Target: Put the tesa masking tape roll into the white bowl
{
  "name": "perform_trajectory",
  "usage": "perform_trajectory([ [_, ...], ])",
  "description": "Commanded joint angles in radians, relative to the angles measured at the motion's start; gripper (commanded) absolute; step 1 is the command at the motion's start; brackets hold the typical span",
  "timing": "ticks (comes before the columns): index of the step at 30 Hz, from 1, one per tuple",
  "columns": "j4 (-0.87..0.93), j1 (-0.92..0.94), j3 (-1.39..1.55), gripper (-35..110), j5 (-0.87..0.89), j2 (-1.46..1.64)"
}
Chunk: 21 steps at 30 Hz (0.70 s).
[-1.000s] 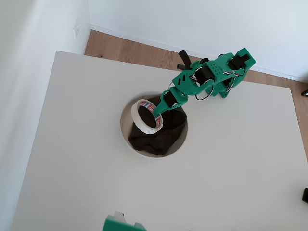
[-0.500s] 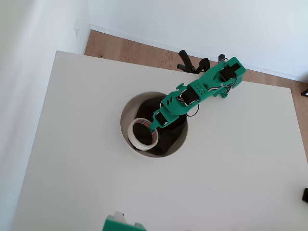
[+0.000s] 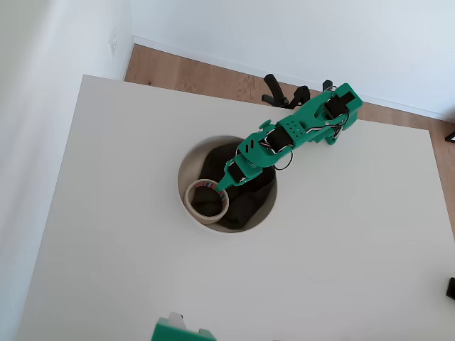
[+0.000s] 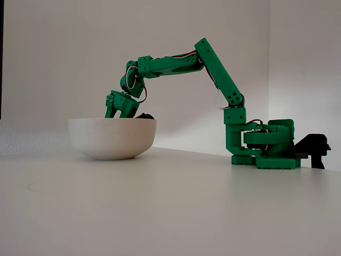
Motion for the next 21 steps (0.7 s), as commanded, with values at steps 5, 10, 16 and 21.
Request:
perform_trajectory([
  [5,0.132,-0.009,-0.241,-8,0.063,0.083],
  [10,0.238,-0.092,-0.373,-8,0.089,0.189],
  [16,0.417,-0.310,-0.376,-8,0.066,0.433],
  [21,0.592,-0.505,-0.371,-8,0.057,0.583],
])
